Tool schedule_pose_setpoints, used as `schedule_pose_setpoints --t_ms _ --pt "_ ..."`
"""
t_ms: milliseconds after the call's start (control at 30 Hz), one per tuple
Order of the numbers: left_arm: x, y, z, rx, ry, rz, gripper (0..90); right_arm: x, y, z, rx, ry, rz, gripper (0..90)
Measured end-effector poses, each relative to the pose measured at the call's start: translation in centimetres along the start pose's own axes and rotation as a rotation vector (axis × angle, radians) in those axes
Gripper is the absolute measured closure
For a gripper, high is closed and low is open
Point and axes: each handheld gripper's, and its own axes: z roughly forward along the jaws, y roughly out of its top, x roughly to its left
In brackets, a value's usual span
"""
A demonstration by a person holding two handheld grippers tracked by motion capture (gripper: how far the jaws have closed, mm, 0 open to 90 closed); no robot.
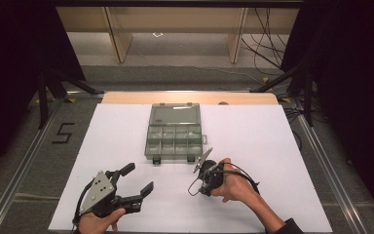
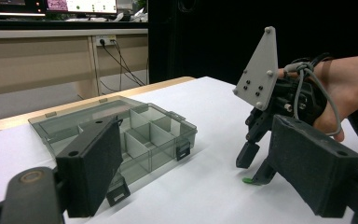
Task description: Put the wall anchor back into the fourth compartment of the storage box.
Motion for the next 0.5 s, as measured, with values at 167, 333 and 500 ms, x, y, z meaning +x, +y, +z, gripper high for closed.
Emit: schedule_pose_setpoints --t_ms 167,333,500 --pt "0.01 0.01 -0.01 -0.001 -0.001 0.001 17.0 0.02 -0.05 0.37 0.016 0.008 0.005 65.0" --pt "0.00 0.01 -0.01 -0.001 0.000 0.000 17.0 -0.09 -0.09 0.43 0.018 0.001 -0.009 71.7" --pt "-0.02 0.00 0.00 0.000 0.000 0.001 17.0 -0.19 -0.12 0.42 0.019 -0.003 -0.015 77.2"
